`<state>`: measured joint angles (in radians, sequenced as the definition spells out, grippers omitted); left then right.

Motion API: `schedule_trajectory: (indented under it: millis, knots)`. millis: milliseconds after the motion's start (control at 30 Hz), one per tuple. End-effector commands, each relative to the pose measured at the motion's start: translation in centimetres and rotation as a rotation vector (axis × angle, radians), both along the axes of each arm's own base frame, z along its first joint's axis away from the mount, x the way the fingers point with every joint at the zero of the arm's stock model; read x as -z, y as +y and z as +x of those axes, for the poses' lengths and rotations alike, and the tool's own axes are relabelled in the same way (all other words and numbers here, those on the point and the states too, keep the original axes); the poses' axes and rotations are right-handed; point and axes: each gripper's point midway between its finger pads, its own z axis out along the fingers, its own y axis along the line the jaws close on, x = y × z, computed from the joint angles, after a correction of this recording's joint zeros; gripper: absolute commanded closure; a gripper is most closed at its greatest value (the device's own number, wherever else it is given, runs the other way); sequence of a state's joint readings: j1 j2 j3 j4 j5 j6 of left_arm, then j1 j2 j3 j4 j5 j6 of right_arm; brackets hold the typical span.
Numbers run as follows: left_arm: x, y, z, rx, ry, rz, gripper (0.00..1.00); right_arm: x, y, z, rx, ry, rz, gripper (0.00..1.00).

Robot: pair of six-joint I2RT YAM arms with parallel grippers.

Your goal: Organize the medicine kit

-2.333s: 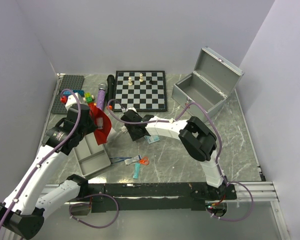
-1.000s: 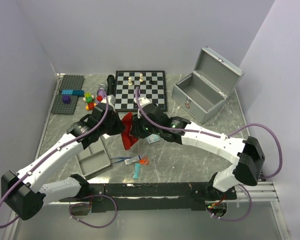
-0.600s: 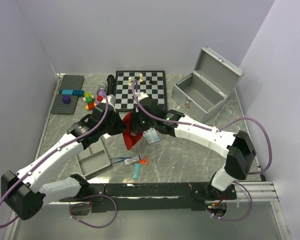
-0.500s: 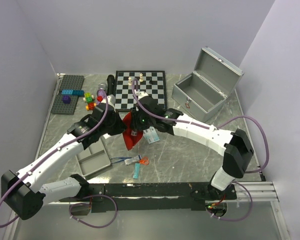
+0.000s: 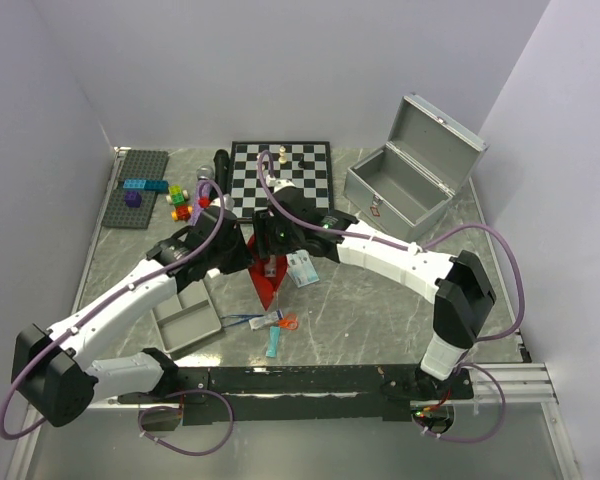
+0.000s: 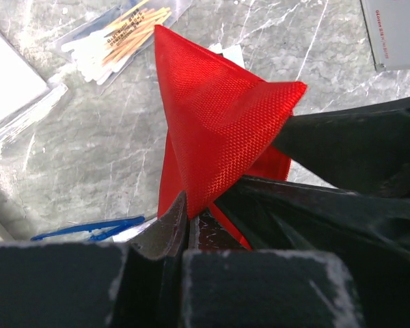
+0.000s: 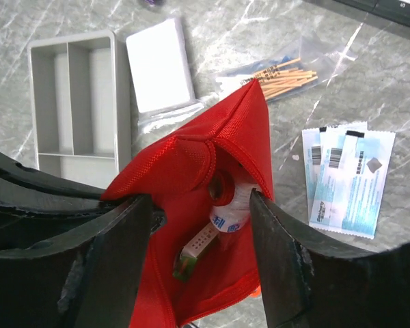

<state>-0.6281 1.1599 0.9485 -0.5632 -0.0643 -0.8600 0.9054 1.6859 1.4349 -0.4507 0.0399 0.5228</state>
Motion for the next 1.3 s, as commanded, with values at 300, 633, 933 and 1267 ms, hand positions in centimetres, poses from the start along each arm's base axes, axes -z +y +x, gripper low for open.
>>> schedule_trajectory:
  millis: [300,633,933,1267]
  knots:
    - [-2.4,3.3,2.3,-0.081,-0.012,-0.079,0.99,-9.2,-3.8,-2.4,-0.009,-0.191,0.177,0.3]
    - [-7.5,8.6,3.5,-0.191,-0.167,0.01,0.99,2.0,-3.3,-7.8,-0.319,-0.055,0.028,0.49]
    - [-6.6,12.0,2.5,-0.288,-0.148,0.056,0.99,8.4,0.5,-9.7,-0.48,-0.045,-0.174,0.41]
    - [-5.9,13.7,1.9,-0.339,-0.147,0.067,0.99,11.6,1.4,-9.9,-0.516,-0.084,-0.282,0.19]
